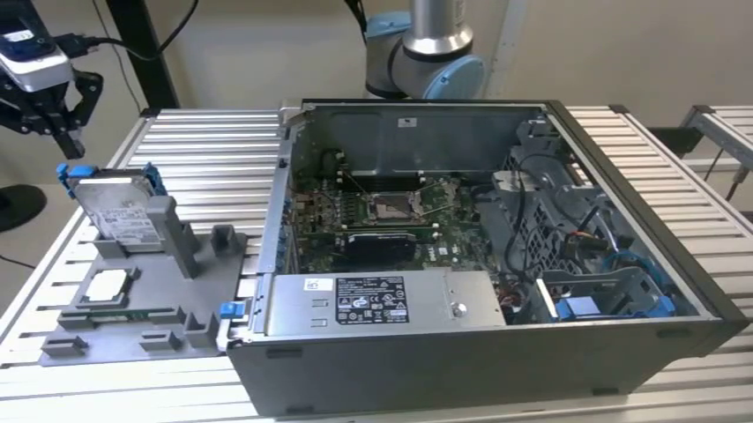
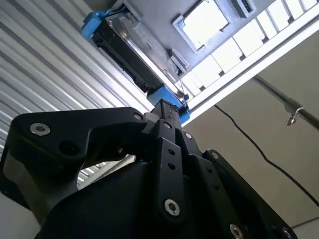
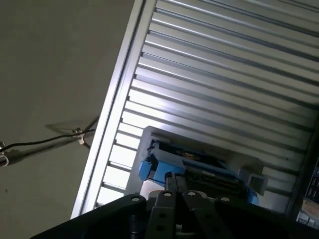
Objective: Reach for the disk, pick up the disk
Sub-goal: 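Pick up the disk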
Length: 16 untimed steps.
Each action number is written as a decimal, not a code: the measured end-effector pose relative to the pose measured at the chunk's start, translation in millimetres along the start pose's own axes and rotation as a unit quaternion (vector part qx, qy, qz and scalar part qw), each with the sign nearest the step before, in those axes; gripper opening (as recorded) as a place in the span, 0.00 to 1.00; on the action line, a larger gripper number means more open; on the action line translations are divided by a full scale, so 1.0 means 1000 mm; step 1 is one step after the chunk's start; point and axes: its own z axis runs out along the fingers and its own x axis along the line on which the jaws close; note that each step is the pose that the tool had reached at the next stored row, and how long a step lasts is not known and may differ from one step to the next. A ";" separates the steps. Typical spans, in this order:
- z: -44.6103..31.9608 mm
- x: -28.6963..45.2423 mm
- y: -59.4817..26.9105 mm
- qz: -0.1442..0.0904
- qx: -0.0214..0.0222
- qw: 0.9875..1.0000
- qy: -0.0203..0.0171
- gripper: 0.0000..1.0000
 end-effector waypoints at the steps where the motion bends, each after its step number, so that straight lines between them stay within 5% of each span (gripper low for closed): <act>1: 0.0000 0.0000 0.0000 -0.009 0.000 1.000 0.000 0.00; 5: 0.0000 0.0000 0.0000 -0.045 0.000 0.999 0.001 0.00; 9: 0.0000 0.0000 0.0000 -0.081 0.000 0.997 0.003 0.00; 16: 0.0000 0.0000 0.0000 -0.145 0.000 0.989 0.005 0.00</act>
